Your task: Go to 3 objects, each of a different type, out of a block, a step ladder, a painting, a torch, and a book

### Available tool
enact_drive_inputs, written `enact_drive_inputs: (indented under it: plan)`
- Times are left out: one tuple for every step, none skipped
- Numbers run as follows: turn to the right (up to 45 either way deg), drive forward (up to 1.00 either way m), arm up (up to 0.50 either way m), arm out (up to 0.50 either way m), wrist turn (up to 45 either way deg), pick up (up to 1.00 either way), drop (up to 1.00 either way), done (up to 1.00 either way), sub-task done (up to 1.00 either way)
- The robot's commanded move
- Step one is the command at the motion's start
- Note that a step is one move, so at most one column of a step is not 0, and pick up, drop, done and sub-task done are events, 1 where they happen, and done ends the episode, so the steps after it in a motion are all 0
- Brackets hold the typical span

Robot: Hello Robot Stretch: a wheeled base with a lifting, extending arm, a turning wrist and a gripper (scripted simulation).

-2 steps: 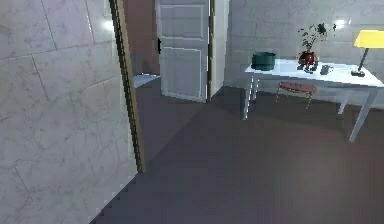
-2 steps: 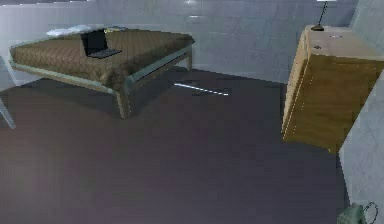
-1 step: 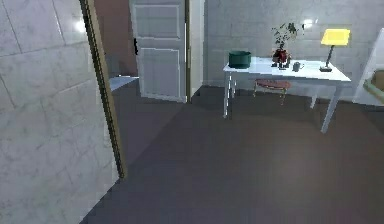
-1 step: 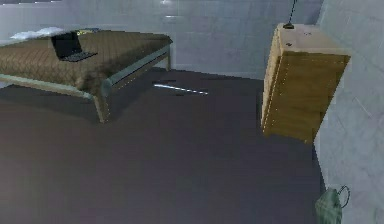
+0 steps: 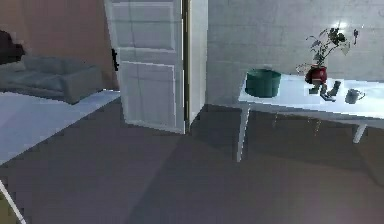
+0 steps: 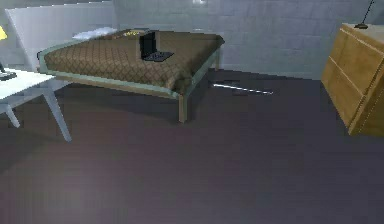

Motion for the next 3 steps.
enact_drive_inputs:
  plan:
    - [0.0,0.50,0.00,0.00,0.0,0.00,0.00,0.00,0.00]
    - [-12.0,0.00,0.00,0.00,0.0,0.00,0.00,0.00,0.00]
    - [0.0,0.75,0.00,0.00,0.0,0.00,0.00,0.00,0.00]
